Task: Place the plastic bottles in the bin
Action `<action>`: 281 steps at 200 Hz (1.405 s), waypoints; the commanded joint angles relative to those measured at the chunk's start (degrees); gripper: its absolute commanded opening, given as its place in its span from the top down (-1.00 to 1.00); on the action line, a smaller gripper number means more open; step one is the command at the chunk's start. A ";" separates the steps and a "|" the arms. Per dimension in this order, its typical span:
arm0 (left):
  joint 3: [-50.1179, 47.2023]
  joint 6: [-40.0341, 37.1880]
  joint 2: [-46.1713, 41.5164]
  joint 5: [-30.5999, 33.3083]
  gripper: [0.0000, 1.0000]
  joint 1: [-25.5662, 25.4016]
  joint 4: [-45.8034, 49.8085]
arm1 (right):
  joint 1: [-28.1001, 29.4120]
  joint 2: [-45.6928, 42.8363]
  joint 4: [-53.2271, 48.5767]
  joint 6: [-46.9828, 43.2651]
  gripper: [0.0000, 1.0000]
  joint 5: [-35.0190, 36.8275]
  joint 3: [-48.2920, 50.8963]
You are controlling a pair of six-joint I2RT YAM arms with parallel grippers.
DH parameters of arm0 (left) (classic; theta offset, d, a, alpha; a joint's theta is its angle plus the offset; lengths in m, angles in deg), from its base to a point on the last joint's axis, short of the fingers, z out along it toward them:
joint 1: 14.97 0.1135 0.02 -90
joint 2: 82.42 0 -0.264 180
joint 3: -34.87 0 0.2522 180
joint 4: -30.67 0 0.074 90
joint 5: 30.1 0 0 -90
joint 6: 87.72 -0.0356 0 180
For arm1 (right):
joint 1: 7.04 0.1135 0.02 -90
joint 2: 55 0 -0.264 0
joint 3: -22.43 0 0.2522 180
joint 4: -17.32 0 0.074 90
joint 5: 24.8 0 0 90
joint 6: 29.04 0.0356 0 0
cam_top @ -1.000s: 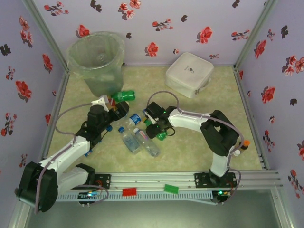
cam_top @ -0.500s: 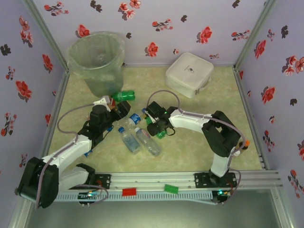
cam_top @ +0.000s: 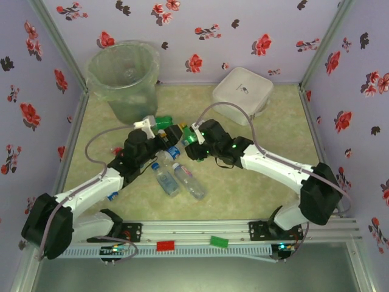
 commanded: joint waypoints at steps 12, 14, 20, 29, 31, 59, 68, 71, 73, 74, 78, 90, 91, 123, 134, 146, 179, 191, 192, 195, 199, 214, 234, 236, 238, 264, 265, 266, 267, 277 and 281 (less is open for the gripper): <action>2.83 -1.25 1.29 0.24 -1.00 -1.45 -3.50 | 0.48 -2.07 10.40 3.03 0.02 -2.11 3.17; 2.90 -1.28 1.34 0.22 -1.00 -1.50 -3.51 | 0.51 -2.11 10.75 3.05 0.01 -2.18 3.33; 3.03 -1.28 1.50 0.28 -0.99 -1.54 -3.67 | 0.55 -2.29 11.61 3.06 0.02 -2.46 3.62; 3.01 -1.20 1.68 0.27 -0.99 -1.55 -3.99 | 0.49 -2.42 12.76 2.98 0.02 -2.99 4.05; 3.07 -1.18 1.74 0.32 -0.99 -1.54 -4.10 | 0.52 -2.43 12.90 2.98 0.02 -3.15 4.12; 3.71 -1.58 2.97 0.37 -0.86 -1.63 -4.40 | 0.55 -2.13 15.12 3.10 0.02 -4.61 5.19; 3.93 -1.88 3.41 0.32 -0.80 -1.63 -4.24 | 0.49 -2.14 15.87 3.23 0.02 -5.40 5.57; 4.01 -1.90 3.59 0.38 -0.78 -1.63 -4.16 | 0.50 -2.12 16.12 3.28 0.02 -5.59 5.66; 3.99 -1.90 3.65 0.41 -0.76 -1.63 -4.14 | 0.54 -2.12 16.25 3.31 0.02 -5.80 5.66; 4.03 -1.94 3.68 0.43 -0.76 -1.63 -4.14 | 0.55 -2.12 16.33 3.32 0.02 -5.86 5.70; 4.11 -2.05 3.86 0.44 -0.73 -1.66 -4.13 | 0.53 -2.03 16.40 3.35 0.01 -6.02 5.71; 4.37 -2.30 4.39 0.42 -0.65 -1.72 -4.13 | 0.64 -1.77 16.34 3.28 0.02 -6.18 5.60; 4.39 -2.32 4.41 0.44 -0.64 -1.72 -4.13 | 0.64 -1.77 16.37 3.30 0.02 -6.14 5.63; 4.94 -3.04 5.14 0.43 -0.33 -1.98 -4.06 | 0.86 -1.20 16.55 3.24 0.02 -5.83 5.69; 5.05 -3.20 5.36 0.34 -0.19 -2.15 -3.96 | 0.97 -0.98 16.51 3.13 0.02 -5.92 5.65; 5.12 -3.28 5.48 0.36 -0.04 -2.21 -3.96 | 1.16 -0.66 16.67 3.06 0.02 -5.98 5.52; 5.15 -3.22 6.10 0.45 0.22 -2.16 -4.04 | 2.51 0.67 16.05 1.77 0.02 -3.95 4.14; 5.15 -2.97 6.30 0.39 0.30 -2.16 -4.11 | 2.81 1.13 16.00 1.57 0.00 -3.81 3.77; 5.18 -2.96 6.28 0.38 0.30 -2.16 -4.12 | 2.78 1.18 16.03 1.52 0.00 -3.81 3.70; 5.18 -2.89 6.27 0.42 0.32 -2.18 -4.20 | 2.83 1.19 16.08 1.55 0.00 -3.86 3.70; 5.18 -2.94 6.35 0.45 0.33 -2.21 -4.22 | 2.85 1.30 16.22 1.50 0.00 -3.90 3.69; 5.12 -2.87 6.36 0.52 0.45 -2.16 -4.22 | 2.95 1.37 16.43 1.48 -0.04 -3.99 3.61; 4.92 -2.39 6.23 1.30 0.53 -2.22 -4.43 | 3.08 1.16 16.75 1.51 -0.21 -3.67 3.70; 4.89 -2.29 6.13 1.46 0.54 -2.17 -4.54 | 3.05 1.08 16.85 1.53 -0.23 -3.54 3.79; 4.82 -2.15 6.17 1.56 0.55 -2.16 -4.65 | 3.09 1.05 17.02 1.62 -0.28 -3.44 3.83; 4.55 -1.37 6.20 3.74 0.58 -2.18 -5.47 | 3.10 -0.50 18.96 2.16 -0.72 -2.31 5.51; 4.57 -1.46 6.19 3.81 0.58 -2.21 -5.42 | 3.10 -0.61 19.00 2.17 -0.73 -2.27 5.59; 4.62 -1.50 6.23 3.93 0.58 -2.23 -5.39 | 3.11 -0.70 19.07 2.18 -0.74 -2.21 5.71; 4.70 -1.57 6.25 4.00 0.58 -2.19 -5.33 | 3.06 -0.75 19.10 2.18 -0.76 -2.17 5.77; 5.12 -2.24 6.08 5.03 0.58 -1.84 -4.40 | 3.09 -1.88 19.60 2.20 -0.87 -1.44 6.49; 5.47 -2.76 5.95 5.30 0.58 -1.67 -3.92 | 3.06 -2.25 19.72 2.24 -0.91 -1.15 6.86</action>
